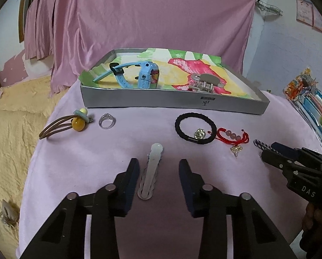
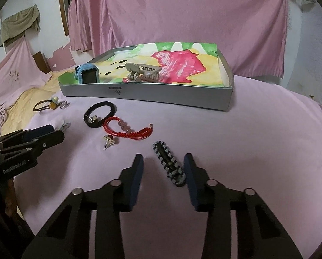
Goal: Organize jewelry
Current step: 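Grasp the white hair pin with the left tool while the right tool grasps the striped hair clip, then carry the white pin and striped clip into the tray and open both tools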
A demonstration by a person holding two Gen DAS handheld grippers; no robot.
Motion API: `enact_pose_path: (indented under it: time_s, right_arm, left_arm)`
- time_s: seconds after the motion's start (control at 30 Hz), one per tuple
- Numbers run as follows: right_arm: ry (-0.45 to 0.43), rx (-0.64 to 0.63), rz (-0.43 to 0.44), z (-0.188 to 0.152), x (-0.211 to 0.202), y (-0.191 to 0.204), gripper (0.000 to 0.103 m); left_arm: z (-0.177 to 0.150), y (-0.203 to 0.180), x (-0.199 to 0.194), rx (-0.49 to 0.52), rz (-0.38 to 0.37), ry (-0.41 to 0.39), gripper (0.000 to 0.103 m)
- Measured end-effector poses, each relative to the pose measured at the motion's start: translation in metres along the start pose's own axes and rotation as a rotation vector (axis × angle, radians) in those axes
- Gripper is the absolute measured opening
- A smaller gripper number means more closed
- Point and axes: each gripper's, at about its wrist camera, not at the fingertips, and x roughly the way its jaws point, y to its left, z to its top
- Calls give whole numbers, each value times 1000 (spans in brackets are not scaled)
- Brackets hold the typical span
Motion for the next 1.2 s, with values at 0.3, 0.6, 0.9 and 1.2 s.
enact_pose_path:
  time_s: [0.3, 0.6, 0.9, 1.2]
  right_arm:
    - [-4, 7, 59, -2, 0, 3, 14]
    - [-15, 28, 141, -10, -1, 14, 14]
    - [-40, 45, 203, -8, -6, 16, 13]
    - [-134, 28, 204, 15, -20, 14, 13]
  left_arm:
    - [-1, -3, -1, 9, -8, 6, 12]
    - [-4, -10, -5, 28, -57, 14, 11]
    - [2, -11, -21, -13, -166, -90, 11]
    - [30, -17, -21, -21, -197, -167, 11]
